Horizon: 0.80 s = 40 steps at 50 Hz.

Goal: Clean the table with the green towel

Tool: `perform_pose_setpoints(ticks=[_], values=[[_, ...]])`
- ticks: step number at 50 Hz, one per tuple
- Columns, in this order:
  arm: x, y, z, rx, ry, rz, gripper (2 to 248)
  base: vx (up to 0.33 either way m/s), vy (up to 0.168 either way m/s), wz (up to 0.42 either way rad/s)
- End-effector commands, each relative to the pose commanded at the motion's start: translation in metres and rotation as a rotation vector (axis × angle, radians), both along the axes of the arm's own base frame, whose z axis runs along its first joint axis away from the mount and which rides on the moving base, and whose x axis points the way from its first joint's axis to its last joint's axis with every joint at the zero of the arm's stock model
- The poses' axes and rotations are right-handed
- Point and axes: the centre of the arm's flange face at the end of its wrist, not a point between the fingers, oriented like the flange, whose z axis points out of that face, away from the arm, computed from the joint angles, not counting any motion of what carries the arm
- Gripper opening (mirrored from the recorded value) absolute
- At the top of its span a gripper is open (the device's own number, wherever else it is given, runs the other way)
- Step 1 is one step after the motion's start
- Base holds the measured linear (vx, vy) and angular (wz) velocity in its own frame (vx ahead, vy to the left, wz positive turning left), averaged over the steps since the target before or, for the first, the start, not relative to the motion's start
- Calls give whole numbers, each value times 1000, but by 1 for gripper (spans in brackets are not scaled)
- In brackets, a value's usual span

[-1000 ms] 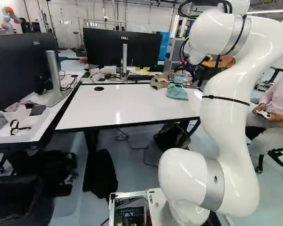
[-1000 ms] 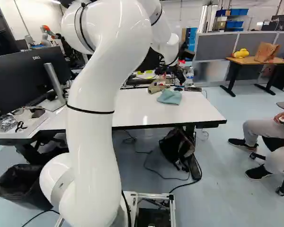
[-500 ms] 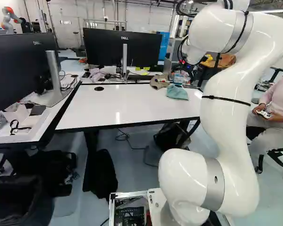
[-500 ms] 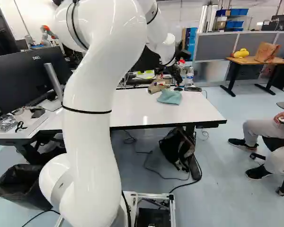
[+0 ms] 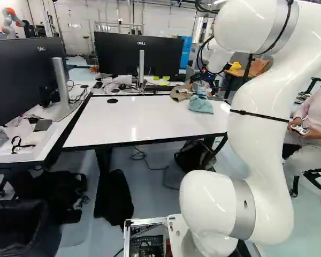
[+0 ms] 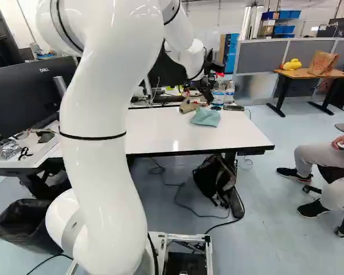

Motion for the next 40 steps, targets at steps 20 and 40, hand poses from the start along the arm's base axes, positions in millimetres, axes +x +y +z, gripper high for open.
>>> perform_pose_setpoints(ticks=[20, 40], values=[[-29, 29, 2, 7, 19, 29, 247, 0, 0, 0], [-62, 56, 3, 12, 34, 55, 247, 0, 0, 0]])
